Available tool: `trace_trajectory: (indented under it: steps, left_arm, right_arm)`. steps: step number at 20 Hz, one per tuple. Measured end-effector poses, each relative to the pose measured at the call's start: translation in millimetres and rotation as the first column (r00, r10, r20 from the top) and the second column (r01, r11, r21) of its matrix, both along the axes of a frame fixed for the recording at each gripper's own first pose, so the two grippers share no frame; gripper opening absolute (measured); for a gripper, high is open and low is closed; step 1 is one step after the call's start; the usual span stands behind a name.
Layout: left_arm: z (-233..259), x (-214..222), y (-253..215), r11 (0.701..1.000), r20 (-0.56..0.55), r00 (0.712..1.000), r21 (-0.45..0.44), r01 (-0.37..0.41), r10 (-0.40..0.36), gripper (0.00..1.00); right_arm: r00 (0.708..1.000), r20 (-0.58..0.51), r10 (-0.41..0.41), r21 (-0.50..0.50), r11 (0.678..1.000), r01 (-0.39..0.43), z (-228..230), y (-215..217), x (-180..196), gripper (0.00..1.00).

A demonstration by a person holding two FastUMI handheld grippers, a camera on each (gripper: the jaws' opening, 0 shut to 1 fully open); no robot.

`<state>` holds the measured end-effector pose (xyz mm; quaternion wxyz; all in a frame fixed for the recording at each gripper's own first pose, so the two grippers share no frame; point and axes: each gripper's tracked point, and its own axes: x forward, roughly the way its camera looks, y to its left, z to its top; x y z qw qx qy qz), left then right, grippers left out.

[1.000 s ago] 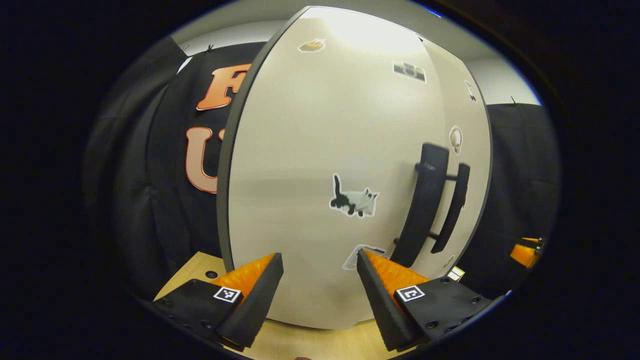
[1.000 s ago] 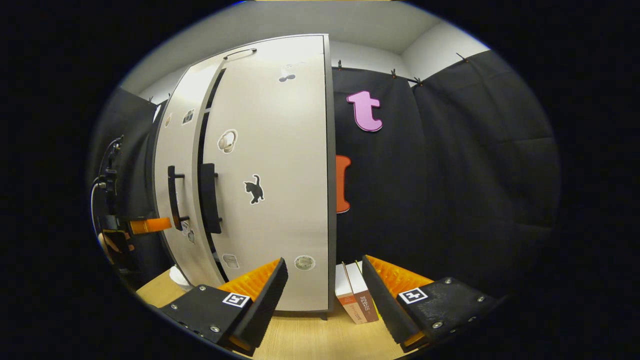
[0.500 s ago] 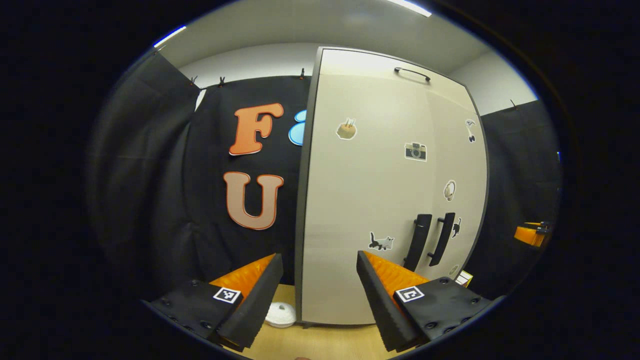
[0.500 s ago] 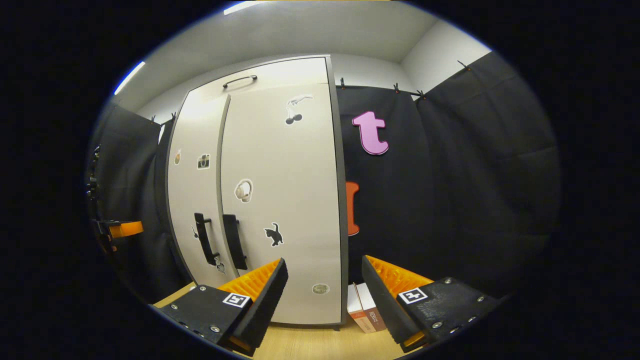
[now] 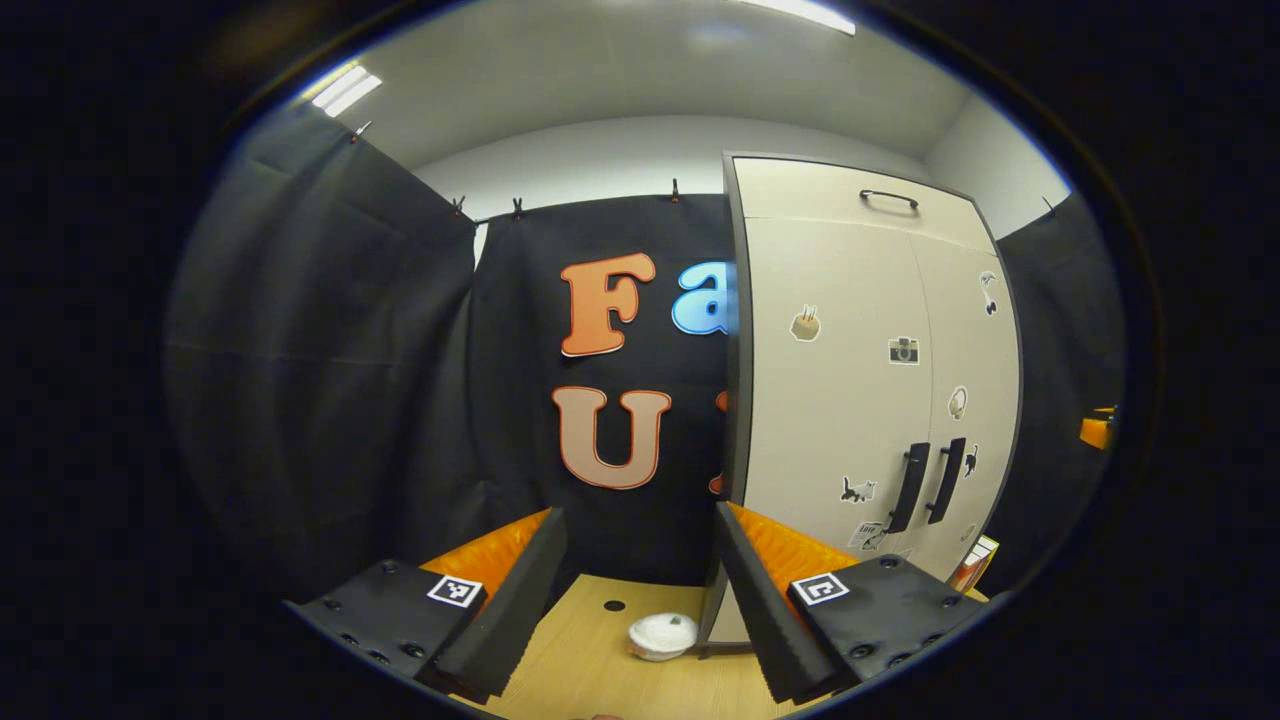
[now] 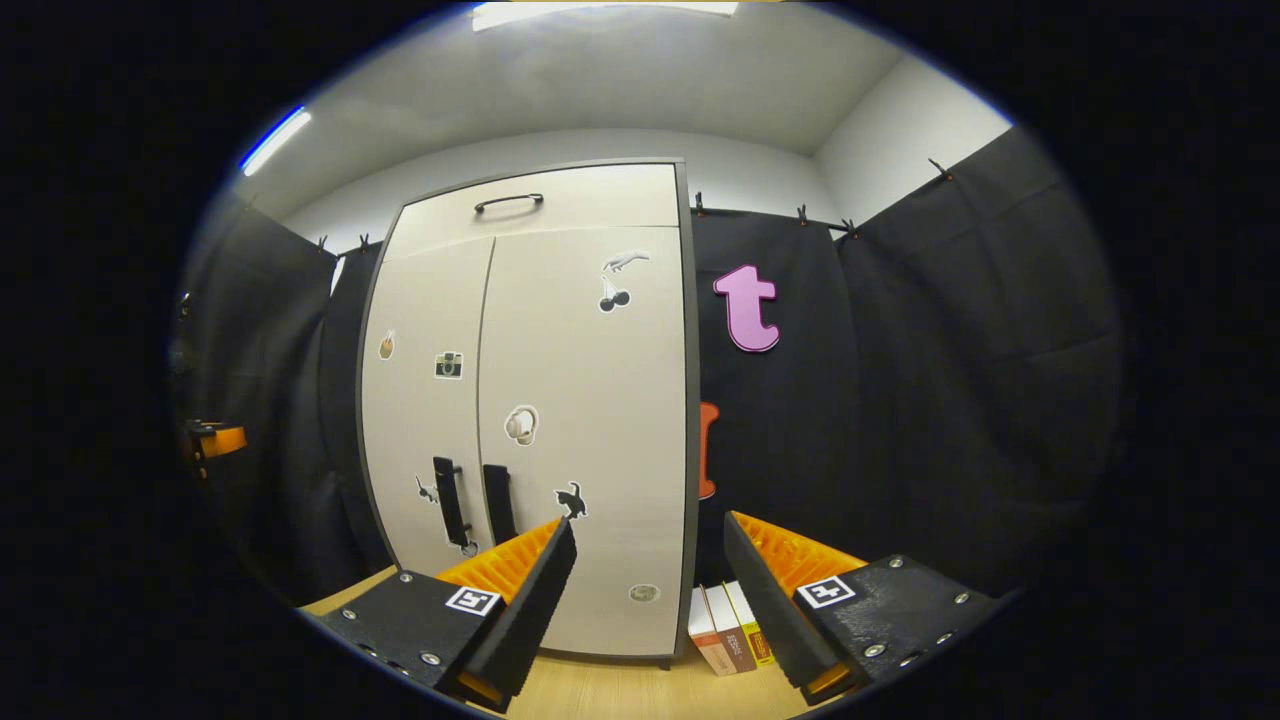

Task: Grab one shoe with the right hand and put it into the shoe cabinet, grab the other shoe with the left hand and put it into the shoe cabinet; then close the right door with the right hand and the left door with the left hand.

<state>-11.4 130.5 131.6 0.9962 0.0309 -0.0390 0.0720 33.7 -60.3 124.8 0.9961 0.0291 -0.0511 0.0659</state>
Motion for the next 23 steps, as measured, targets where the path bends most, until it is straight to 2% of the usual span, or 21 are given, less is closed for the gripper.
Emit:
trace_trajectory:
  steps: [10,23]
  left_arm:
    - [8.9,-34.1,25.6,1.0,0.02,1.0,-0.028,-0.005,0.005,0.99]
    - [12.2,-60.1,27.2,0.999,0.03,1.0,-0.04,-0.008,0.009,0.96]
  right_arm:
    - [1.0,0.017,0.003,0.005,1.0,-0.003,9.0,11.5,-42.6,0.92]
    - [1.0,0.013,0.022,0.012,1.0,-0.022,8.5,12.2,-66.6,0.92]
